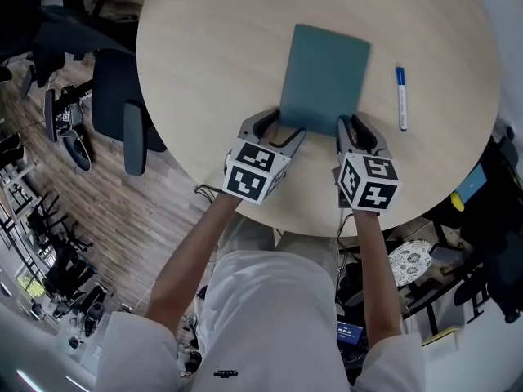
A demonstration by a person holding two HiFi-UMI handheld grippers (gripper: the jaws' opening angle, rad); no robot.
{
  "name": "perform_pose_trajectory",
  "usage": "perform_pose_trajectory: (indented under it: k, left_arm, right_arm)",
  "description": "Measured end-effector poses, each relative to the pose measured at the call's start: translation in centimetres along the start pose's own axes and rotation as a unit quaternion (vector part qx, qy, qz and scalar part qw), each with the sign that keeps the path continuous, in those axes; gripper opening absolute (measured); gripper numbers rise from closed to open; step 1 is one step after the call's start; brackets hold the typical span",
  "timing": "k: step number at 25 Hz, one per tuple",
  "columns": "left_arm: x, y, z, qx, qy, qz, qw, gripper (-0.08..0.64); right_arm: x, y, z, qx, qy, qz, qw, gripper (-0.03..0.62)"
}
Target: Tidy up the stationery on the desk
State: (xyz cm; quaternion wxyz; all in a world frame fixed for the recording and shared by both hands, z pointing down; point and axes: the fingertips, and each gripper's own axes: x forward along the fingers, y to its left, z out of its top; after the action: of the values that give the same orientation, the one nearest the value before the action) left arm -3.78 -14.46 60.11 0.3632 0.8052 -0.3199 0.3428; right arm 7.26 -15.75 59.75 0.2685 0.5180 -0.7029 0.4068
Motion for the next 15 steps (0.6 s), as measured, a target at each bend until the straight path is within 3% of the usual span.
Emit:
perform_pose_trajectory:
  k: [10,15]
  left_arm:
    - [0.3,-0.6,-1.0,-0.011,-0.001,0.024,0.9997,0.275]
    - [-1.1,-0.6,0.0,-0.030,-0.029,0.041,0.9983,0.275]
  right_arm:
    - [-0.1,-0.5,-0.6,-0.008,0.005,0.010,1.000,0.124]
    - [-1.3,-0.9,0.0,-0.010,-0.003,0.017,1.000,0.124]
